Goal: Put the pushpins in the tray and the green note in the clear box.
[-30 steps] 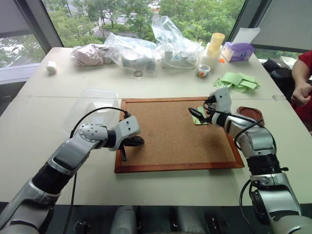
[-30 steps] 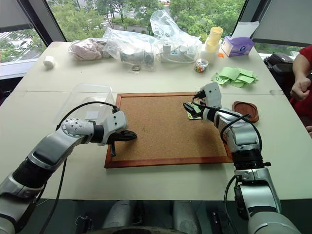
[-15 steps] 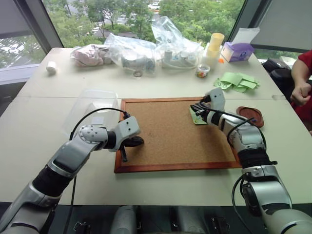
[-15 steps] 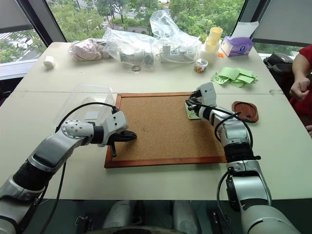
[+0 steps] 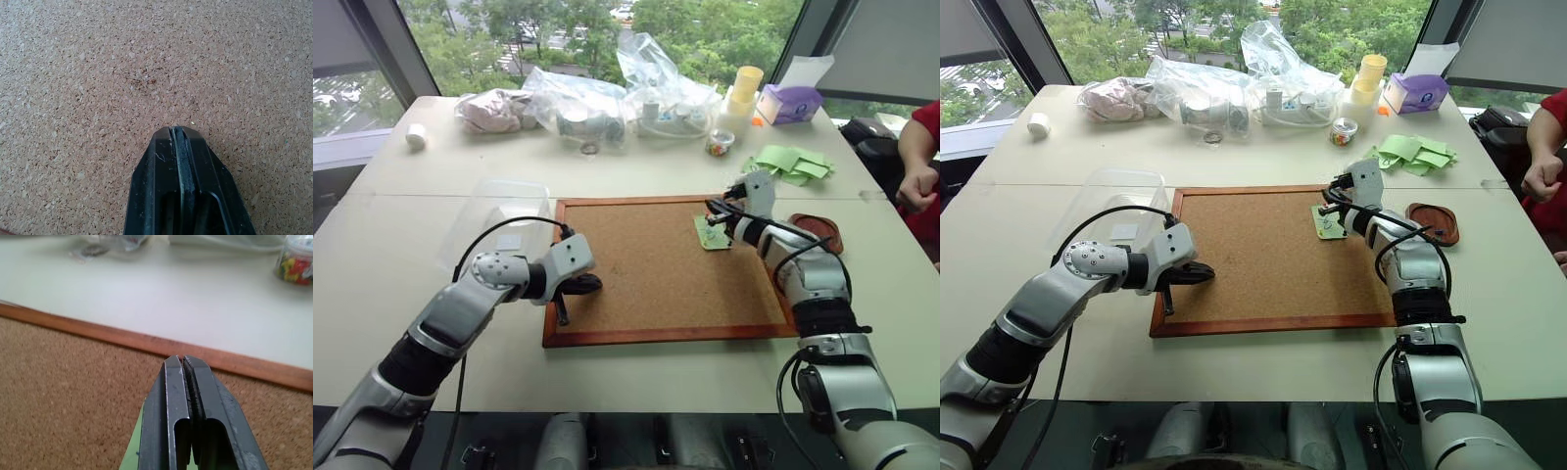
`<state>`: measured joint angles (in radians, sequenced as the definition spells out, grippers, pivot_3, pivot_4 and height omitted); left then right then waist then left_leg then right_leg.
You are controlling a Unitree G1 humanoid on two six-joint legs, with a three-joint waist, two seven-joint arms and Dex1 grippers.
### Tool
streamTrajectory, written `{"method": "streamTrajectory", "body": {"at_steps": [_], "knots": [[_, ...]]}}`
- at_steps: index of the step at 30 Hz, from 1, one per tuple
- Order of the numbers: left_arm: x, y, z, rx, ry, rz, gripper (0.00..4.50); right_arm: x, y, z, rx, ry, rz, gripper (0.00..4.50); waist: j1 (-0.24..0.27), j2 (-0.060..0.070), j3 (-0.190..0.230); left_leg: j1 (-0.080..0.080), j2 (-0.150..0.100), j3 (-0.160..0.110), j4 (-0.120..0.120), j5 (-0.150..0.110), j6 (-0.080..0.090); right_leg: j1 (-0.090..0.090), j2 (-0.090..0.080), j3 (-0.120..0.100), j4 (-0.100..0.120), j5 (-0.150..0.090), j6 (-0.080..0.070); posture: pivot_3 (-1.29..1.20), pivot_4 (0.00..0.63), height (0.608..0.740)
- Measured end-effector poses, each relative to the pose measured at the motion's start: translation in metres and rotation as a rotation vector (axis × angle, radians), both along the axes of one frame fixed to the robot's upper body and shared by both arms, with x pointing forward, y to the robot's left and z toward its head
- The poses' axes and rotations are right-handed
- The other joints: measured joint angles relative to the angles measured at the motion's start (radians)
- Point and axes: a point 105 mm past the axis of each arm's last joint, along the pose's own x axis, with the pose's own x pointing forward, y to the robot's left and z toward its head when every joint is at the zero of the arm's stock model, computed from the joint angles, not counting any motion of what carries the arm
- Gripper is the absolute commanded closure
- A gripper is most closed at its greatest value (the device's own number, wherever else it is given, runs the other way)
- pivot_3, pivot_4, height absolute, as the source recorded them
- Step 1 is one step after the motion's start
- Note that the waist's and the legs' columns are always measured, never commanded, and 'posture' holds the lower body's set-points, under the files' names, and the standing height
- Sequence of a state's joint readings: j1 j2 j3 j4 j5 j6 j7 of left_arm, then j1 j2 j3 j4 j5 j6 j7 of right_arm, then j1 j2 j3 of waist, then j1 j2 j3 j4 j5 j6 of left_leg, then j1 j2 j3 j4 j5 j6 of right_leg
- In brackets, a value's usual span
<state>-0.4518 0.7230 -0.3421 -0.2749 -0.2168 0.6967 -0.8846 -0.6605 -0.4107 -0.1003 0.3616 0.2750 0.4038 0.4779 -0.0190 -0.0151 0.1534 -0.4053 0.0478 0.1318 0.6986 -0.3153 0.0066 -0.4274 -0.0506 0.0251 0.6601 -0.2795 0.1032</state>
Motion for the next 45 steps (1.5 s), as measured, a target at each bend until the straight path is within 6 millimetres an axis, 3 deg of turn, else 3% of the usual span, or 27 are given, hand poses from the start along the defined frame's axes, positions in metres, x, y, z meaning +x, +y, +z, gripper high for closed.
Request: {"method": "streamTrajectory", "body": {"at_steps": [3, 5, 7, 12, 23, 24, 25, 28, 31, 45], "knots": [[0.000, 0.000, 0.000, 0.002, -0.001, 0.000, 4.50, -0.001, 0.000, 0.002, 0.005, -0.009, 0.000, 4.45, 0.000, 0.000, 0.000, 0.000, 0.000, 0.000, 0.000, 0.000, 0.000, 0.000, 0.000, 0.000, 0.000, 0.000, 0.000, 0.00, 0.150, 0.735], [0.000, -0.001, 0.000, 0.002, -0.003, -0.001, 4.50, -0.002, -0.001, -0.001, 0.005, 0.002, -0.001, 3.89, 0.000, 0.000, 0.000, 0.000, 0.000, 0.000, 0.000, 0.000, 0.000, 0.000, 0.000, 0.000, 0.000, 0.000, 0.000, 0.00, 0.150, 0.735], [0.000, -0.001, 0.000, 0.000, -0.003, -0.002, 4.50, -0.004, -0.003, -0.009, 0.005, 0.027, -0.006, 3.10, 0.001, 0.000, 0.000, 0.000, 0.000, 0.000, 0.000, 0.000, 0.000, 0.000, 0.000, 0.000, 0.000, 0.000, 0.000, 0.00, 0.150, 0.735], [0.000, -0.001, 0.000, 0.002, -0.001, -0.002, 4.50, -0.008, -0.003, -0.027, -0.024, 0.090, -0.006, 0.63, 0.001, 0.000, 0.000, 0.000, 0.000, 0.000, 0.000, 0.000, 0.000, 0.000, 0.000, 0.000, 0.001, 0.000, 0.000, 0.00, 0.150, 0.735], [0.000, -0.001, -0.001, 0.002, 0.003, 0.001, 4.50, -0.009, -0.002, -0.035, -0.053, 0.118, 0.004, 0.63, 0.001, 0.001, 0.000, 0.000, 0.000, 0.000, 0.000, 0.000, 0.000, 0.000, 0.000, 0.000, 0.001, 0.000, 0.000, 0.00, 0.150, 0.735], [0.000, -0.001, -0.001, 0.001, 0.003, 0.001, 4.50, -0.009, -0.002, -0.036, -0.055, 0.125, 0.005, 1.15, 0.001, 0.001, 0.000, 0.000, 0.000, 0.000, 0.000, 0.000, 0.000, 0.000, 0.000, 0.000, 0.001, 0.000, 0.000, 0.00, 0.150, 0.735], [0.000, -0.002, -0.001, 0.001, 0.003, 0.001, 4.50, -0.009, -0.003, -0.038, -0.057, 0.131, 0.005, 1.39, 0.001, 0.001, 0.000, 0.000, 0.000, 0.000, 0.000, 0.000, 0.000, 0.000, 0.000, 0.000, 0.001, 0.000, 0.000, 0.00, 0.150, 0.735], [0.000, -0.001, -0.001, 0.003, 0.002, 0.003, 4.50, -0.007, -0.002, -0.038, -0.060, 0.138, 0.014, 3.12, 0.001, 0.001, 0.000, 0.001, 0.000, 0.000, 0.000, 0.000, 0.000, 0.000, 0.000, 0.000, 0.001, 0.000, 0.000, 0.00, 0.150, 0.735], [0.000, -0.002, -0.001, 0.004, 0.000, 0.003, 4.50, -0.005, -0.001, -0.038, -0.062, 0.139, 0.016, 4.46, 0.001, 0.001, -0.001, 0.001, 0.000, 0.000, 0.000, 0.000, 0.000, 0.000, 0.000, 0.000, 0.001, 0.000, 0.000, 0.00, 0.150, 0.735], [0.000, -0.001, -0.001, 0.008, -0.005, 0.005, 4.50, -0.004, -0.001, -0.036, -0.051, 0.109, 0.005, 4.46, 0.001, 0.001, -0.001, 0.001, 0.000, 0.000, 0.000, 0.000, -0.001, 0.000, 0.000, 0.001, 0.001, 0.000, 0.000, 0.00, 0.150, 0.735]]}}
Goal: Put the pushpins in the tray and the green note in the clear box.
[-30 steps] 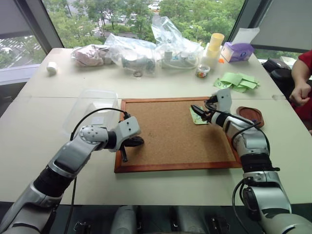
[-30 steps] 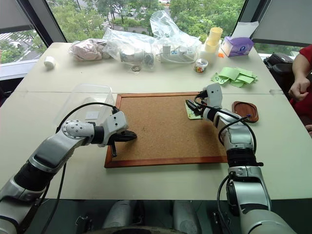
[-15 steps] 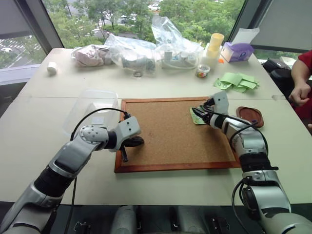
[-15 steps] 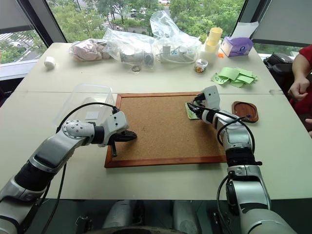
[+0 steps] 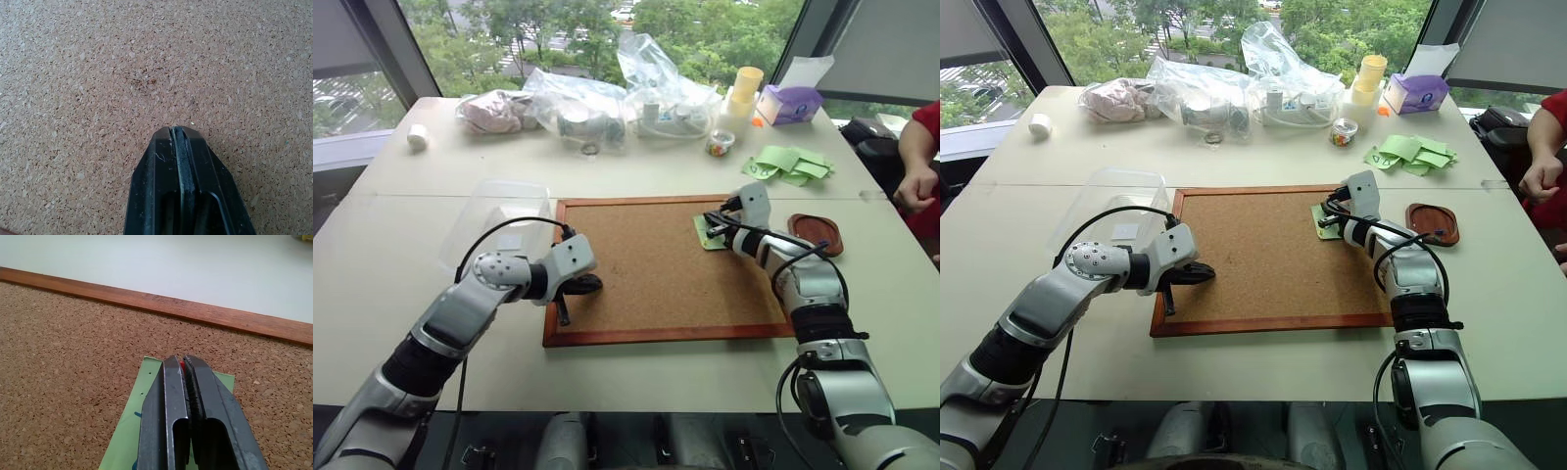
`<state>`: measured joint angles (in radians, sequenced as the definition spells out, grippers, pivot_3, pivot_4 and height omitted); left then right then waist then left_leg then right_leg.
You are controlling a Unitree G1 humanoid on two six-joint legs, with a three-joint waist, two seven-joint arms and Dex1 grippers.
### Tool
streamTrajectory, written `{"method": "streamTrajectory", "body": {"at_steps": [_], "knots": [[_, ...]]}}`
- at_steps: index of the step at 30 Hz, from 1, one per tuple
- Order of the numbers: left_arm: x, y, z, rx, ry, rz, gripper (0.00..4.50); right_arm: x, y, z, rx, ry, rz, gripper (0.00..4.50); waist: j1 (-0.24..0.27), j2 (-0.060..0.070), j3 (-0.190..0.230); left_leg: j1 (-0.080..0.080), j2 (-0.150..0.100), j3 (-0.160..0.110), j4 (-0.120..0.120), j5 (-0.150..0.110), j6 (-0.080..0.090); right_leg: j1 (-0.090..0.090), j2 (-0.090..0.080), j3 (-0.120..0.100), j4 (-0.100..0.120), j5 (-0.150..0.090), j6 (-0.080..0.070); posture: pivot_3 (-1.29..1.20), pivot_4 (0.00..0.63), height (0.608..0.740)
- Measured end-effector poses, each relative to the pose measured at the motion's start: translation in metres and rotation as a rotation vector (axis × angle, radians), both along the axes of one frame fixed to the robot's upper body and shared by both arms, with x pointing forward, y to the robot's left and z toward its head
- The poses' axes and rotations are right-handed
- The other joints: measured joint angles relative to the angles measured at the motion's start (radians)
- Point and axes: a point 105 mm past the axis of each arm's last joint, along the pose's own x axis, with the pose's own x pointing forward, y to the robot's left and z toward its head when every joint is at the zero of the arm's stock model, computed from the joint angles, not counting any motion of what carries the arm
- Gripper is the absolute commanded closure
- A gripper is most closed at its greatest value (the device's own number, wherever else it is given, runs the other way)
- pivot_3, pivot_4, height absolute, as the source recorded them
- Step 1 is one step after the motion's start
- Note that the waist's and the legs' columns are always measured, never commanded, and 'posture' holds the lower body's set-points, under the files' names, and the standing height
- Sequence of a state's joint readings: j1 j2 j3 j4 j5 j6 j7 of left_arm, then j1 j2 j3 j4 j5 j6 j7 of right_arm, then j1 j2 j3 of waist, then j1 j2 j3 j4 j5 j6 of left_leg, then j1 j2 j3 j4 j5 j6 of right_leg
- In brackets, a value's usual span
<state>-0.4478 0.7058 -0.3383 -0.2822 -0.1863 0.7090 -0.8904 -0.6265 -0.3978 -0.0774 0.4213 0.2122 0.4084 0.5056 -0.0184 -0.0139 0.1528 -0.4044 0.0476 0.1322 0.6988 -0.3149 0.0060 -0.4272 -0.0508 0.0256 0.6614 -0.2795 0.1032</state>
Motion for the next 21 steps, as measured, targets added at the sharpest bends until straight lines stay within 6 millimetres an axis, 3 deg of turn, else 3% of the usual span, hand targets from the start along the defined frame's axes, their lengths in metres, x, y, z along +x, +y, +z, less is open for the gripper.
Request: {"method": "streamTrajectory", "body": {"at_steps": [7, 13, 16, 21], "knots": [[0.000, 0.000, 0.000, 0.004, 0.000, -0.002, 4.50, 0.000, -0.007, 0.024, 0.031, -0.100, -0.021, 4.46, 0.000, 0.000, 0.000, 0.000, 0.000, 0.000, 0.000, 0.000, 0.000, 0.000, 0.000, 0.000, 0.000, 0.000, 0.000, 0.00, 0.150, 0.735], [-0.001, -0.001, 0.000, 0.005, -0.001, -0.005, 4.50, -0.003, -0.013, 0.030, 0.068, -0.114, -0.048, 4.46, 0.001, 0.000, 0.000, 0.000, 0.000, 0.000, 0.000, 0.000, 0.000, 0.000, 0.000, 0.000, 0.000, 0.000, 0.000, 0.00, 0.150, 0.735], [-0.001, -0.001, 0.000, 0.003, -0.002, -0.008, 4.50, -0.011, -0.032, 0.040, 0.093, -0.145, -0.136, 4.46, 0.003, 0.000, 0.000, 0.000, 0.000, 0.000, 0.000, 0.000, 0.000, 0.000, 0.000, 0.000, 0.000, 0.000, 0.000, 0.00, 0.150, 0.735], [-0.002, 0.001, -0.002, 0.006, 0.000, -0.003, 4.50, -0.044, -0.100, 0.047, -0.001, -0.156, -0.417, 4.46, 0.002, 0.001, -0.001, 0.000, 0.000, 0.000, 0.000, 0.000, 0.000, 0.000, 0.000, 0.000, 0.000, 0.000, 0.000, 0.00, 0.150, 0.735]]}}
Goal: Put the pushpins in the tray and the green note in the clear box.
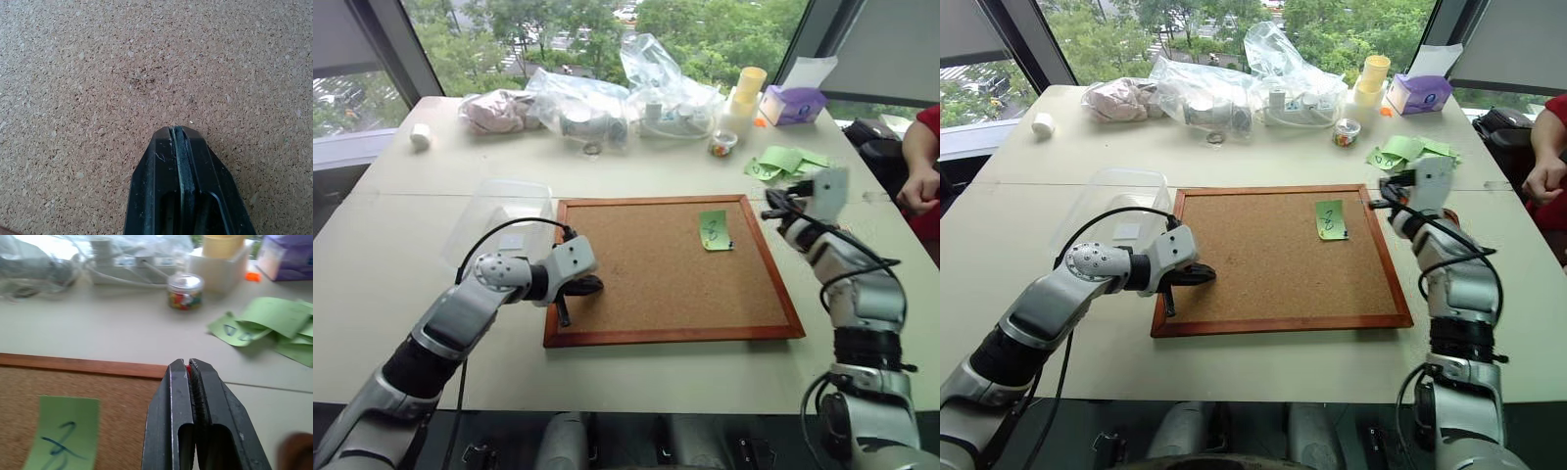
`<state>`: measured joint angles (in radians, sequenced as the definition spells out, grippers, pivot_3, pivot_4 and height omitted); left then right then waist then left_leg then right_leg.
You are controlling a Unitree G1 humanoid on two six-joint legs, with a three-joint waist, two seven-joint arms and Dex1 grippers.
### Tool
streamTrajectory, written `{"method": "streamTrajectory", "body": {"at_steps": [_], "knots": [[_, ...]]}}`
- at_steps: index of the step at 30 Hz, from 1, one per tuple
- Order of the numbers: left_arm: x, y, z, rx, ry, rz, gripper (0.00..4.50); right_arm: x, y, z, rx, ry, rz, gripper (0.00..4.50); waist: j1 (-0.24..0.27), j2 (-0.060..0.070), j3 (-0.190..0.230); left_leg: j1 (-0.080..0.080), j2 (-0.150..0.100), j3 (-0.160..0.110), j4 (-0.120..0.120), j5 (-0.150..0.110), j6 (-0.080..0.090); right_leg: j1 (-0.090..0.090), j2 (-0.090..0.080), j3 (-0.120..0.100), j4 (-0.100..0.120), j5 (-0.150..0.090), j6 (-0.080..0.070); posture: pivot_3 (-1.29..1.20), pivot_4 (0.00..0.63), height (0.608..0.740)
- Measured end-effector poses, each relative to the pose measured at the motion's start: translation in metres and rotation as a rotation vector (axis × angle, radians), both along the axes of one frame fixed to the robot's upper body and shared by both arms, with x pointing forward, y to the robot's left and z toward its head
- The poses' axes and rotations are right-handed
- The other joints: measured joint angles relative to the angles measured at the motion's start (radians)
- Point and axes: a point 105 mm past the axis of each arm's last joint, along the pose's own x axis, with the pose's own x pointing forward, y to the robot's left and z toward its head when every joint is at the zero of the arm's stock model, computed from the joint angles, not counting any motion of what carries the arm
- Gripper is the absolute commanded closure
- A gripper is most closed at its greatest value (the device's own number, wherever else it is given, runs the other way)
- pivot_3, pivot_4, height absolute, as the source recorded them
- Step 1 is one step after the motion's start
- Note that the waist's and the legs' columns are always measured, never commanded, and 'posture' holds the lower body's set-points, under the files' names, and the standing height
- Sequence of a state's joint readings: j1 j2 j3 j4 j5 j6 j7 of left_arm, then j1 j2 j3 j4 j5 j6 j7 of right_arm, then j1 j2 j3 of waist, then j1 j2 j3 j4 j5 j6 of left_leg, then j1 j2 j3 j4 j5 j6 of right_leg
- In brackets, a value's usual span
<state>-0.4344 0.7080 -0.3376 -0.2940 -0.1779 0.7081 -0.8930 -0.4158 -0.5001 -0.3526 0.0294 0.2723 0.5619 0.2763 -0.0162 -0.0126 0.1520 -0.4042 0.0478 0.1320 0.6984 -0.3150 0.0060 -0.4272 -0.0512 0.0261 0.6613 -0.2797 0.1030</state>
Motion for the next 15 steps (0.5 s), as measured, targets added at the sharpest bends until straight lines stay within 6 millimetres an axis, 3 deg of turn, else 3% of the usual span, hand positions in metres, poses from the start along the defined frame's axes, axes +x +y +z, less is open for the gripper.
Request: {"method": "streamTrajectory", "body": {"at_steps": [3, 10, 13, 15], "knots": [[0.000, 0.001, -0.001, 0.005, 0.000, 0.004, 4.50, -0.014, -0.025, -0.009, -0.021, 0.054, -0.122, 4.46, -0.003, 0.003, -0.002, 0.001, 0.000, 0.001, 0.000, 0.000, 0.000, 0.000, 0.000, 0.001, 0.000, 0.000, 0.000, 0.00, 0.150, 0.735], [0.004, -0.002, -0.002, -0.004, 0.002, -0.013, 4.50, -0.015, -0.042, -0.035, 0.001, 0.161, -0.197, 4.46, 0.002, 0.007, -0.004, 0.003, -0.002, 0.001, 0.000, 0.000, 0.000, 0.002, 0.001, 0.002, 0.000, 0.000, 0.000, 0.00, 0.150, 0.735], [0.006, -0.003, -0.002, -0.001, 0.002, -0.020, 4.50, -0.010, -0.046, -0.044, 0.018, 0.188, -0.208, 3.62, 0.004, 0.007, -0.004, 0.003, -0.003, 0.001, 0.000, 0.000, 0.000, 0.002, 0.000, 0.002, 0.000, 0.000, 0.000, 0.00, 0.150, 0.735], [0.006, -0.003, -0.001, 0.001, 0.000, -0.024, 4.50, -0.007, -0.047, -0.046, 0.028, 0.189, -0.211, 2.68, 0.004, 0.007, -0.004, 0.003, -0.003, 0.001, 0.000, 0.000, 0.000, 0.002, 0.001, 0.002, 0.000, 0.000, 0.000, 0.00, 0.150, 0.735]]}}
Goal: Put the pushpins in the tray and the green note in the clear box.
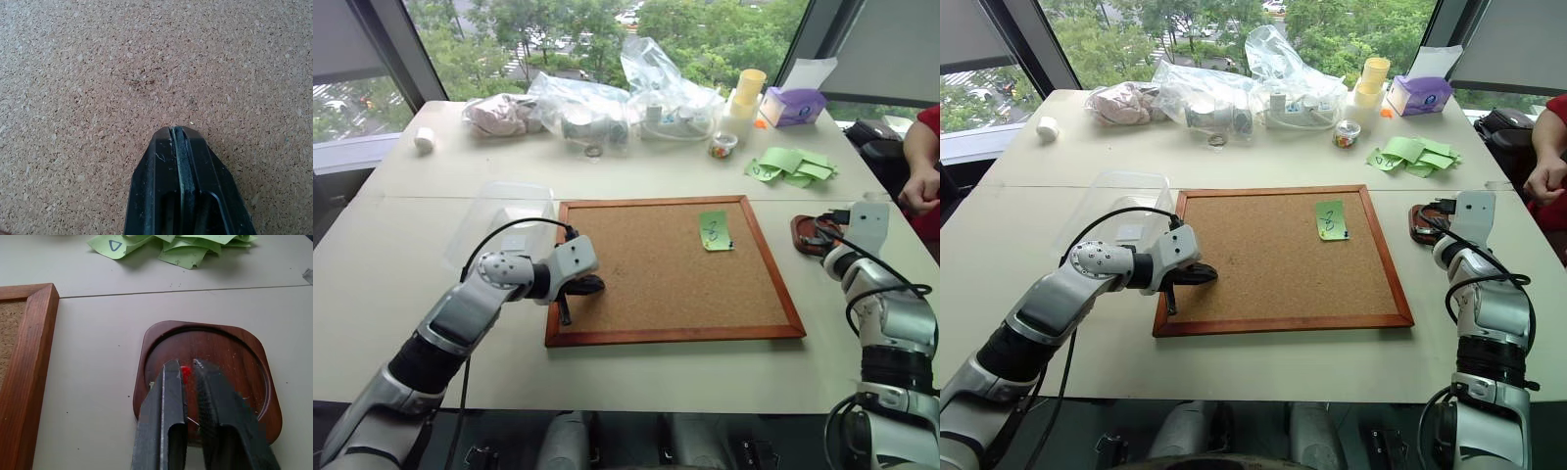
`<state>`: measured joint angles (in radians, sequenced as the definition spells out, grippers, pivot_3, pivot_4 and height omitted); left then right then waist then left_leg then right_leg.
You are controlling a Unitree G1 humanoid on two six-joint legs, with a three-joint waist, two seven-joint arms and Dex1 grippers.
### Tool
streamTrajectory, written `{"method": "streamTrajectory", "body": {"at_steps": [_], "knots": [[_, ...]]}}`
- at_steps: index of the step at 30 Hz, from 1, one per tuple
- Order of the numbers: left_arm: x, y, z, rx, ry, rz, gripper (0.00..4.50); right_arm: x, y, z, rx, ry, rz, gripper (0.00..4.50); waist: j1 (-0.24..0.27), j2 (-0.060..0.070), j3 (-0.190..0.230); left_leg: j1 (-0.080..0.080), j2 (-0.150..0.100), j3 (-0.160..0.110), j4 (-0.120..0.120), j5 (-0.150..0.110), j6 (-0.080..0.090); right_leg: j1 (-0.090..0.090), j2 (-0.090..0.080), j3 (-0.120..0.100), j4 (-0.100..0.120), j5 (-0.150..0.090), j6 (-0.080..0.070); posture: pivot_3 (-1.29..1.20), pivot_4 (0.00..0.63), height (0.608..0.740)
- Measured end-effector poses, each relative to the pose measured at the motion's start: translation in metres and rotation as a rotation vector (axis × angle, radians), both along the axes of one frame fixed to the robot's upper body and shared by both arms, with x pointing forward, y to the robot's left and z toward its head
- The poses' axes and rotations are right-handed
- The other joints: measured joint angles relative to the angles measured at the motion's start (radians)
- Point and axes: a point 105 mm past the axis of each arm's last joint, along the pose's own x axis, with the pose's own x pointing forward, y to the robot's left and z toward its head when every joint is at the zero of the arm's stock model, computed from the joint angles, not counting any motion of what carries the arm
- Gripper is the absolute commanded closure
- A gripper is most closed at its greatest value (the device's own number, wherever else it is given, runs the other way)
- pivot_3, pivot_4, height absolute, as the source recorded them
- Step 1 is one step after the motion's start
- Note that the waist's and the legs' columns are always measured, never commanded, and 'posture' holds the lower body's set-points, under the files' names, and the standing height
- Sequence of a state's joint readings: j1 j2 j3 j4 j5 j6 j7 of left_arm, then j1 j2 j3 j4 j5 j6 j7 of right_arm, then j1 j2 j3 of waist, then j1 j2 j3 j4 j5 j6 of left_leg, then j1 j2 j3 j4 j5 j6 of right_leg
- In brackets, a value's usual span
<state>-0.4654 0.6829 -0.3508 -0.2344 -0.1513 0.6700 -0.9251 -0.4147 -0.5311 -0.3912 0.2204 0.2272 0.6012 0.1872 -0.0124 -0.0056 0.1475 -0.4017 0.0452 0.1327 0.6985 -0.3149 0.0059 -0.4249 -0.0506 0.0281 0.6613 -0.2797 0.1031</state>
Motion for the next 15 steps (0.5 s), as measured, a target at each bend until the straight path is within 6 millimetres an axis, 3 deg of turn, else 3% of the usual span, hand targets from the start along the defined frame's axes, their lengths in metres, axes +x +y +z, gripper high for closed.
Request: {"method": "streamTrajectory", "body": {"at_steps": [5, 15], "knots": [[0.000, -0.001, 0.000, 0.000, -0.002, -0.003, 4.50, 0.004, -0.007, -0.003, 0.001, 0.006, -0.019, 0.04, 0.002, 0.000, 0.000, 0.000, 0.000, 0.000, 0.000, 0.000, 0.000, 0.000, 0.000, 0.000, 0.000, 0.000, 0.000, 0.00, 0.150, 0.735], [-0.001, 0.000, 0.000, -0.003, -0.001, 0.003, 4.50, 0.005, -0.008, 0.009, 0.012, -0.056, 0.000, 0.01, -0.001, 0.000, 0.000, 0.000, 0.001, 0.000, 0.000, 0.000, 0.000, 0.000, 0.000, 0.000, 0.000, 0.000, 0.000, 0.00, 0.150, 0.735]]}}
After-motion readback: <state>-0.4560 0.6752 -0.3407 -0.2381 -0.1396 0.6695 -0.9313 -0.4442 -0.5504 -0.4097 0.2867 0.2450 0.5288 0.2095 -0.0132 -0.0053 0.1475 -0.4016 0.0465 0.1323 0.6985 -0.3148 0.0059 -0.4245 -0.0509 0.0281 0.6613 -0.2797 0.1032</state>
